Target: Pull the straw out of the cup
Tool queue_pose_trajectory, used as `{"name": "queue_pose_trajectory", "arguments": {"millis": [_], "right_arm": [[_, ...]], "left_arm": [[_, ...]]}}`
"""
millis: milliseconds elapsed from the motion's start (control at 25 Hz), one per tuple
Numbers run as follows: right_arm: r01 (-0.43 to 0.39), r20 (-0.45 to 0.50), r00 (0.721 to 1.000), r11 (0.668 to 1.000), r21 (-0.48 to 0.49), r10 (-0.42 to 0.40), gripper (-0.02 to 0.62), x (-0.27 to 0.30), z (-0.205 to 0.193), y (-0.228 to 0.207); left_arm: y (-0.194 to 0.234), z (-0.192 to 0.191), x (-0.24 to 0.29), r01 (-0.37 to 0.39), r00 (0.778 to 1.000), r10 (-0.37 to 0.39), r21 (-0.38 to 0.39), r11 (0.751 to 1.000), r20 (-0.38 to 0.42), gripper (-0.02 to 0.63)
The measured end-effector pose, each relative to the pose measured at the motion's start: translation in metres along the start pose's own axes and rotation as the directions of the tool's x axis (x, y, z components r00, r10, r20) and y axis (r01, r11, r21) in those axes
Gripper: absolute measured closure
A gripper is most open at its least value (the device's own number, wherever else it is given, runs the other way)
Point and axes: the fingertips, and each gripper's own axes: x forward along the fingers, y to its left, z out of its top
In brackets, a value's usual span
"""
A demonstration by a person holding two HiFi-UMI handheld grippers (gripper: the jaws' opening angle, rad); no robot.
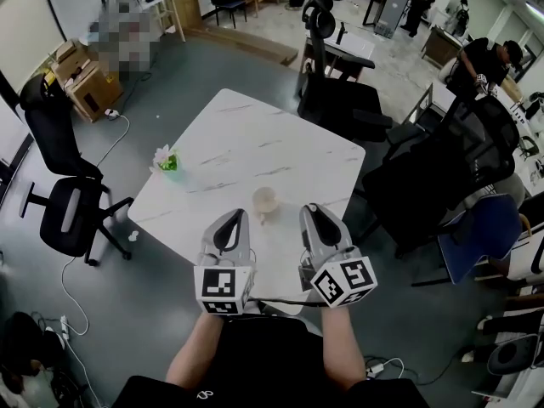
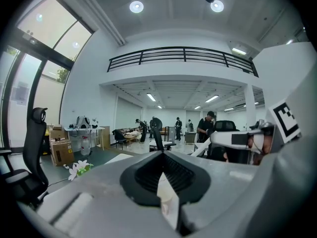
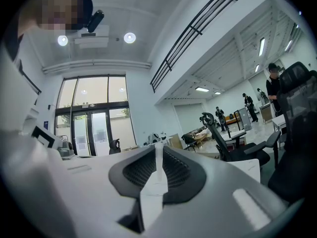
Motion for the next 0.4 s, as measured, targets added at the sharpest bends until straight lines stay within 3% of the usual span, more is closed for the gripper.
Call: {"name": "queue_pose_trajectory", "arguments": {"millis": [400], "right_arm": [[0.014,-0.004,1.0,1.0,0.0,-0.014,0.548,-0.0031,-0.0022,-0.009]], "left_arm": [[-0.0072,-0.0043,0.0082,0.017,1.0,-0.017,-0.002,1.0,-0.007,0.604]]}}
